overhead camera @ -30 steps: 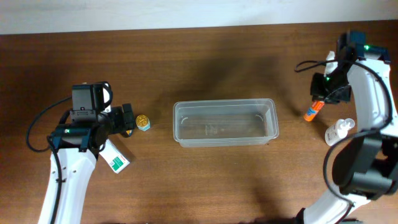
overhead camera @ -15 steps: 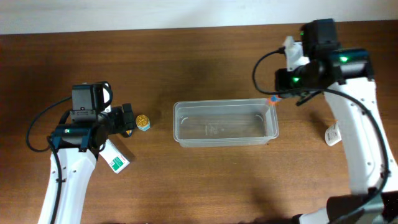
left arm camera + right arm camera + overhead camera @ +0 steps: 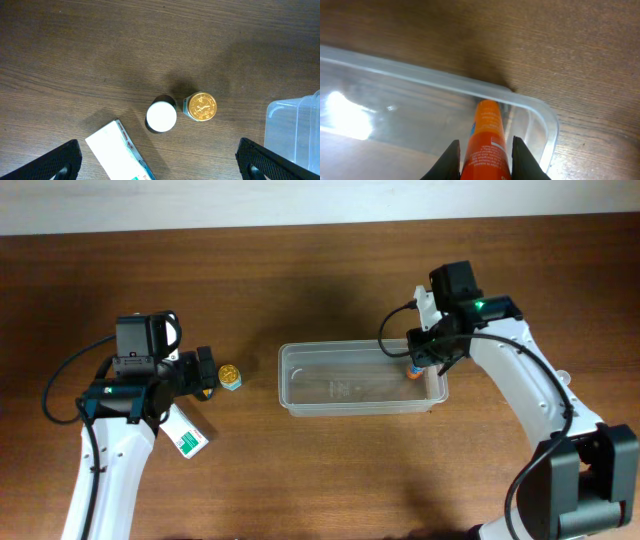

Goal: Pack container
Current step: 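Carry the orange tube into the container's right end and release, then grasp the white dropper bottle with the right gripper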

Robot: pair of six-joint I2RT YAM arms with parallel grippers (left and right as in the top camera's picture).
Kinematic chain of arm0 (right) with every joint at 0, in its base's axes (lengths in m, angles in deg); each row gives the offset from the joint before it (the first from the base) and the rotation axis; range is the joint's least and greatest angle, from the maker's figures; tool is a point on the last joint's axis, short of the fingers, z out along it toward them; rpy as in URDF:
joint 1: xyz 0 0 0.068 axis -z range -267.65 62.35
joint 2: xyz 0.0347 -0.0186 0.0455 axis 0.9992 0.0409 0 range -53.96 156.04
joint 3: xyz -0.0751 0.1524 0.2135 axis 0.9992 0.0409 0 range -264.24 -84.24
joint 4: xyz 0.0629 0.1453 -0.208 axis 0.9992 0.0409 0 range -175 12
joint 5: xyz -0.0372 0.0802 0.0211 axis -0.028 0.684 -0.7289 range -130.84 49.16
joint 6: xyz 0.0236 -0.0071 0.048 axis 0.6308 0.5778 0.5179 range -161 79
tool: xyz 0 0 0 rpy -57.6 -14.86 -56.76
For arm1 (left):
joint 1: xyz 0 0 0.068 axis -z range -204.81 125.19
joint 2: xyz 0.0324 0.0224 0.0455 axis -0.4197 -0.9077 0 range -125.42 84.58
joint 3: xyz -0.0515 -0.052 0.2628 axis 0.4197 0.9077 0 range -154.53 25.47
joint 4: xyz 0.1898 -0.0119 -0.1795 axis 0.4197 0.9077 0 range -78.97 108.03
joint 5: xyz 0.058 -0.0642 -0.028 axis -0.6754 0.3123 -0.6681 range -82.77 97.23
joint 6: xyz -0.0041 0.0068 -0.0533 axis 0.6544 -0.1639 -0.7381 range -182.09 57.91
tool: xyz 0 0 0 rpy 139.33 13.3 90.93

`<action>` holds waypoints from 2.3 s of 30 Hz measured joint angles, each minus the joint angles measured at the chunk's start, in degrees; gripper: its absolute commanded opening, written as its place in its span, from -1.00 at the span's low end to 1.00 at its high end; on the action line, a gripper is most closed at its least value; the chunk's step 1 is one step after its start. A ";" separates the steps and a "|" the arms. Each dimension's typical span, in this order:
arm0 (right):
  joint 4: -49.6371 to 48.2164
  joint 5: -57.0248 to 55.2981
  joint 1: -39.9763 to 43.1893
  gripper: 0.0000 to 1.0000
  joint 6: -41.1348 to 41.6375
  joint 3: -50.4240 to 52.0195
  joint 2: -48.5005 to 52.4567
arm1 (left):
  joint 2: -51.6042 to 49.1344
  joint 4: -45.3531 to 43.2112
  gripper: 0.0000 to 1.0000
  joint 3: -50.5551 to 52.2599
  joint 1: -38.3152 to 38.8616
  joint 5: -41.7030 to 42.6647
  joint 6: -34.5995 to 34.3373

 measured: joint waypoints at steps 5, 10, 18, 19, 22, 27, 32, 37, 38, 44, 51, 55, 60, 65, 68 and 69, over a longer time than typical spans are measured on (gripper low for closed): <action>-1.77 -1.77 0.02 -0.04 0.09 1.20 0.04 | -0.02 0.00 0.99 0.00 0.00 0.00 0.00; -1.92 -2.25 0.00 0.12 -0.09 1.20 0.04 | -0.04 0.00 0.99 0.00 0.00 0.00 0.00; 2.27 -2.32 0.00 0.19 -0.15 -1.68 -0.07 | -0.04 0.02 0.99 0.00 0.00 0.00 0.00; 3.37 -2.49 0.00 0.22 -0.07 -3.23 -0.24 | -0.04 0.00 0.99 0.00 0.00 0.00 0.00; 6.29 -4.28 0.13 0.29 0.76 -9.18 -1.84 | -0.04 0.02 0.99 0.00 0.00 0.00 0.00; 9.90 -8.13 3.21 0.34 3.37 -18.53 -7.08 | -0.04 0.02 0.99 0.00 0.00 0.00 0.00; 14.21 -10.32 13.42 0.43 7.87 -20.39 -10.32 | -0.04 0.00 0.99 0.00 0.00 0.00 0.00; 16.09 -10.01 23.67 0.48 10.84 -16.35 -8.68 | -0.04 0.00 0.99 0.00 0.00 -0.02 0.00; 16.06 -9.77 25.33 0.50 11.06 -14.86 -8.24 | -0.04 0.02 0.99 0.00 0.00 0.00 0.00; 14.32 -9.05 32.72 0.58 12.00 -6.03 -5.01 | -0.04 0.00 0.99 0.00 0.00 0.00 0.00; 10.67 -8.46 35.89 0.36 11.72 -0.50 -2.21 | -0.04 -0.02 0.99 0.00 0.00 0.00 0.00; 9.75 -8.20 35.89 -0.10 11.67 -0.31 -0.70 | -0.04 -0.02 0.99 0.00 0.00 0.00 0.00; 8.57 -8.09 35.89 -0.51 11.74 -0.26 -0.09 | -0.04 -0.02 0.99 0.00 0.00 0.00 0.00; 8.37 -7.65 35.91 -0.63 11.87 -0.26 -0.07 | -0.04 -0.02 0.99 0.00 0.00 0.00 0.00; 8.70 -7.13 35.91 -0.63 11.72 -0.33 -0.09 | -0.04 -0.02 0.99 0.00 0.00 0.00 0.00; 9.01 -6.67 35.91 -0.64 11.47 -0.44 -0.09 | -0.04 -0.02 0.99 0.00 0.00 0.00 0.00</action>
